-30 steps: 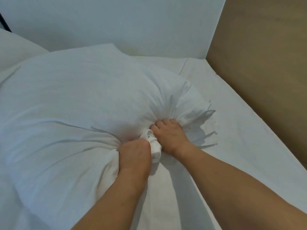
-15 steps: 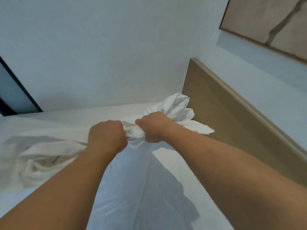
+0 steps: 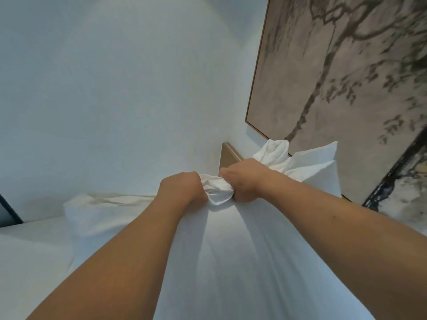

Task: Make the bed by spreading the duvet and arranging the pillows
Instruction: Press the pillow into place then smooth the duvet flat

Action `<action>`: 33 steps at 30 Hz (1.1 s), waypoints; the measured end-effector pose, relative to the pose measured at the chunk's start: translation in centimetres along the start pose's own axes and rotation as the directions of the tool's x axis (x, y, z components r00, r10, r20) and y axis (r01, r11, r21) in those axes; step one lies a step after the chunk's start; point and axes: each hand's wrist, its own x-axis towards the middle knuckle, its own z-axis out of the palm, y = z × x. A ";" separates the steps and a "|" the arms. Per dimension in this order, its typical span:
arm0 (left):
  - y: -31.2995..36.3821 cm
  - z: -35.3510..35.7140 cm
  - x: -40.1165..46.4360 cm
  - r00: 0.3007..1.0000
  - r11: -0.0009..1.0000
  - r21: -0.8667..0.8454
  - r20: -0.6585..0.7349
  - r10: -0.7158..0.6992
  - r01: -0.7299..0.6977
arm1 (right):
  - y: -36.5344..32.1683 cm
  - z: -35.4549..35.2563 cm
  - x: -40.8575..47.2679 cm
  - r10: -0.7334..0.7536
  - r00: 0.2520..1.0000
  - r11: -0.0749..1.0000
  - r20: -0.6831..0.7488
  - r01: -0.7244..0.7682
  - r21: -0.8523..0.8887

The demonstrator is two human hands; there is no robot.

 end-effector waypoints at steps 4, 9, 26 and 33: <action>3.5 -0.5 3.5 0.990 0.998 0.031 -0.133 0.055 -0.051 | 5.2 0.6 0.2 0.037 0.997 0.999 -0.067 -0.040 -0.036; 6.1 -4.0 5.5 0.898 0.982 0.166 -0.413 0.155 -0.093 | 10.1 -1.4 0.3 0.083 0.960 0.994 -0.269 -0.100 -0.049; 5.8 40.5 1.2 0.975 0.966 0.203 -0.121 0.186 -0.159 | -4.8 41.7 -5.6 -0.053 0.928 0.998 -0.369 0.055 -0.005; 4.2 74.3 -4.0 0.940 0.955 0.149 0.269 0.210 -0.256 | -20.0 72.6 -10.1 0.088 0.967 0.978 0.241 -0.129 0.162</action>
